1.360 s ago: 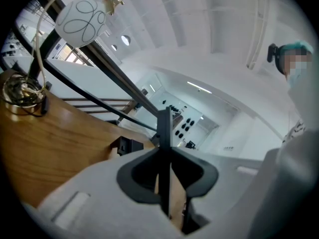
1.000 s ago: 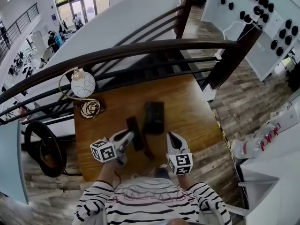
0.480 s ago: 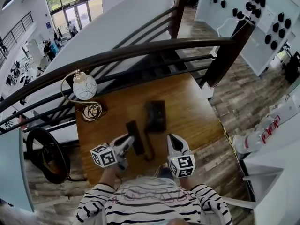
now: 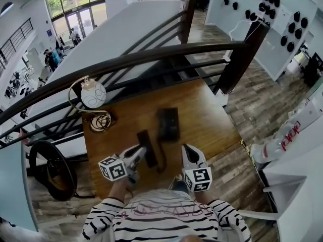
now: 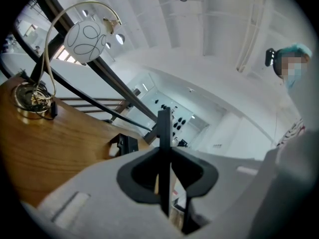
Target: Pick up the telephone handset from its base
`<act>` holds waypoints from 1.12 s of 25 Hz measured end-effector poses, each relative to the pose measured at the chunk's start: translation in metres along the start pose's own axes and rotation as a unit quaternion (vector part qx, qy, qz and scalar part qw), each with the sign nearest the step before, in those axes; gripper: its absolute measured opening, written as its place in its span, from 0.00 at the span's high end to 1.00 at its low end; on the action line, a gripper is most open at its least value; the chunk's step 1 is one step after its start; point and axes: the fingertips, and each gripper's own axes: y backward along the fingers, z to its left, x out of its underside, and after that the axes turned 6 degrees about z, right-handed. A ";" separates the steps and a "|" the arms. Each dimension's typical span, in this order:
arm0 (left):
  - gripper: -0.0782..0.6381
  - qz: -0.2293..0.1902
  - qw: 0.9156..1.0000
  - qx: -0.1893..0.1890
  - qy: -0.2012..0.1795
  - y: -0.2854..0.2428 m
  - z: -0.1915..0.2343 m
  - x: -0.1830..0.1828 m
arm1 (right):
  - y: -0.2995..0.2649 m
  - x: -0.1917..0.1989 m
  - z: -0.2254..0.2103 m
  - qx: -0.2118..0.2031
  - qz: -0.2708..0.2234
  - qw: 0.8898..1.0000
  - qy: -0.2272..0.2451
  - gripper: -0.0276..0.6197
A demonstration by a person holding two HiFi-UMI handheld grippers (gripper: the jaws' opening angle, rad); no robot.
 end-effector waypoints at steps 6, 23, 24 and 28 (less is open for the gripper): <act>0.79 -0.008 1.000 -0.007 0.002 0.015 0.000 0.003 | 0.006 -0.001 0.006 0.008 -0.001 1.000 -0.001 0.96; 0.79 -0.021 1.000 -0.017 0.007 0.026 0.002 0.001 | 0.004 -0.002 0.011 0.008 0.006 1.000 0.002 0.96; 0.79 -0.021 1.000 -0.016 0.007 0.026 0.001 0.001 | 0.004 -0.002 0.010 0.008 0.007 1.000 0.002 0.96; 0.79 -0.016 1.000 -0.015 0.007 0.021 0.002 0.002 | 0.003 -0.001 0.007 0.008 0.008 1.000 0.000 0.96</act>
